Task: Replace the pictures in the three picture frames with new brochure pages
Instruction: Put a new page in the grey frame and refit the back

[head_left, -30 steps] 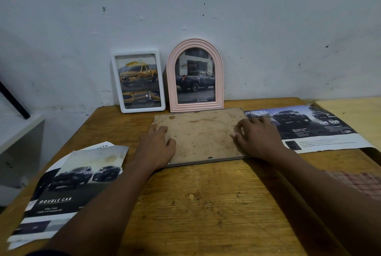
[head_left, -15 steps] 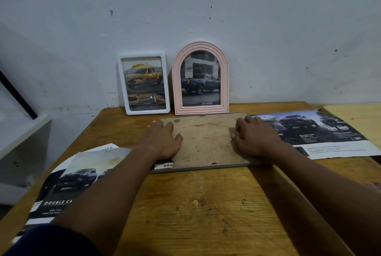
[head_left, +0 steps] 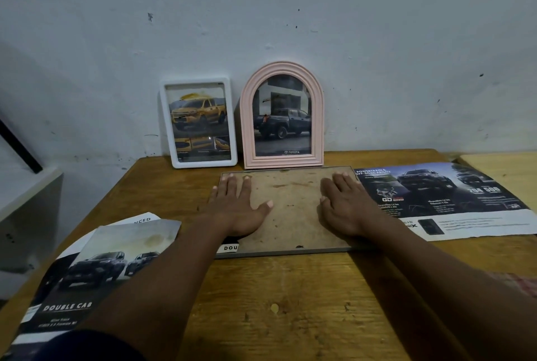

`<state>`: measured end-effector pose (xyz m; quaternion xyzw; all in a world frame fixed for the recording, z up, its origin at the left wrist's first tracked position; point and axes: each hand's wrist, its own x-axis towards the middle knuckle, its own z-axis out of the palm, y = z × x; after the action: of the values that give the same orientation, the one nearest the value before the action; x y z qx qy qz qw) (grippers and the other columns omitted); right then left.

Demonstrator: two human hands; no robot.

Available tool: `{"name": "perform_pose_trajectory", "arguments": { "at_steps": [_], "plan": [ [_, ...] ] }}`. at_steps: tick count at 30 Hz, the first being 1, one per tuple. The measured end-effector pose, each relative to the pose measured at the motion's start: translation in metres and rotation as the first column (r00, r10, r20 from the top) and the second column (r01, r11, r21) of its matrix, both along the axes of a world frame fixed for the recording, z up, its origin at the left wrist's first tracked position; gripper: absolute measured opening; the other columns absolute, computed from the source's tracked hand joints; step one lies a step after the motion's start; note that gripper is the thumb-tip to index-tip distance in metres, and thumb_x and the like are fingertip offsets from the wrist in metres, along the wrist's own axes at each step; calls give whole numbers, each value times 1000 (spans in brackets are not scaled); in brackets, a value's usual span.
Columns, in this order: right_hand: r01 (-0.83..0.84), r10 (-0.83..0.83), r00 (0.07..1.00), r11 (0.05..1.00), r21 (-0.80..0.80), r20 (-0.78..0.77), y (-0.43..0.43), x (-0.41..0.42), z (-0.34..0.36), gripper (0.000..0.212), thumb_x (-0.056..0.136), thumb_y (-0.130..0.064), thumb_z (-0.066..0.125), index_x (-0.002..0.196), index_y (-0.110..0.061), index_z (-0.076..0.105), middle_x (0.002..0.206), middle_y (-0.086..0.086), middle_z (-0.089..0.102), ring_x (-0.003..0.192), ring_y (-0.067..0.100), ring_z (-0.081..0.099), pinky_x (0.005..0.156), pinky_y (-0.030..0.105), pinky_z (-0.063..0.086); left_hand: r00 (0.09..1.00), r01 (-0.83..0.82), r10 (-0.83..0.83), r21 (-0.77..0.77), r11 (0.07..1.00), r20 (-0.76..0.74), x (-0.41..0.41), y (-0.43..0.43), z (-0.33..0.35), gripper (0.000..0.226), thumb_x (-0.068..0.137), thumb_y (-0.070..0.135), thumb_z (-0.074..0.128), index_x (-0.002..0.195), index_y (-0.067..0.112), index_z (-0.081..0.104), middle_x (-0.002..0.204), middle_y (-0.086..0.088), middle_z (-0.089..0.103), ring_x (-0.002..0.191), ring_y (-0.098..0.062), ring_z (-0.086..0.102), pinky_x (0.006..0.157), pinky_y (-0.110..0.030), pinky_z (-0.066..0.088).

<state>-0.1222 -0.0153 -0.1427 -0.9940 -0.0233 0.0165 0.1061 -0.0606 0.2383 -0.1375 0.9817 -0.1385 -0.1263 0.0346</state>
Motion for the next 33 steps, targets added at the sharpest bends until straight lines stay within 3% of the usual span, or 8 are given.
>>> {"name": "perform_pose_trajectory", "arguments": {
  "at_steps": [4,7,9,12,18,25,29,33],
  "plan": [
    [34,-31,999,993,110,-23,1,1,6,63,92,-49,27,144,-15,34,157,17,26,151,32,11,120,47,14,997,-39,45,-91,995,68,-3,-2,-3,90,93,77,19,161,24,-8,167,-8,-17,153,-25,-21,123,-45,-9],
    [121,-183,972,928,353,147,-2,-10,8,53,100,-37,43,146,-12,39,152,15,38,140,31,35,112,43,31,957,-33,133,-360,933,258,-15,1,-12,76,97,67,33,159,25,23,168,-7,15,155,-25,5,125,-46,10],
    [288,-340,897,935,208,284,-4,-21,9,52,98,-41,45,141,-12,46,143,15,48,132,32,43,107,45,35,927,-32,196,-453,891,320,-21,2,-13,64,98,58,41,153,25,36,162,-6,33,152,-27,20,121,-48,24],
    [471,-435,850,880,-57,298,-5,-33,10,50,93,-46,45,129,-13,53,132,15,57,130,37,42,106,49,30,917,-68,223,-424,903,329,-25,4,-12,62,97,55,44,147,19,45,154,-8,43,147,-29,30,115,-50,34],
    [544,-564,811,824,157,155,1,-30,21,44,89,-47,49,118,-15,56,123,16,60,120,37,48,97,48,31,936,-119,218,-338,934,275,-22,3,-8,70,92,62,43,146,17,45,153,-8,42,137,-31,41,109,-50,40],
    [374,-551,835,547,749,-15,-14,-34,62,21,93,-23,58,88,-6,69,90,12,67,85,30,64,80,48,56,966,-151,220,-396,906,134,-26,6,4,71,98,59,38,155,18,31,161,-7,31,144,-32,34,115,-48,33],
    [212,-603,789,448,869,118,-24,-35,132,22,82,-18,65,84,3,72,87,22,71,83,39,70,73,50,60,980,-184,195,-583,792,-44,-40,-12,27,59,104,54,34,153,22,33,157,-8,36,137,-30,41,110,-45,37],
    [15,-498,822,503,864,275,-18,-43,216,17,87,-12,65,91,2,73,87,14,68,72,26,64,65,34,50,985,-159,61,-736,658,-158,-58,-49,56,57,104,57,34,156,33,33,158,-2,38,138,-28,42,108,-36,34]
  ]
}}
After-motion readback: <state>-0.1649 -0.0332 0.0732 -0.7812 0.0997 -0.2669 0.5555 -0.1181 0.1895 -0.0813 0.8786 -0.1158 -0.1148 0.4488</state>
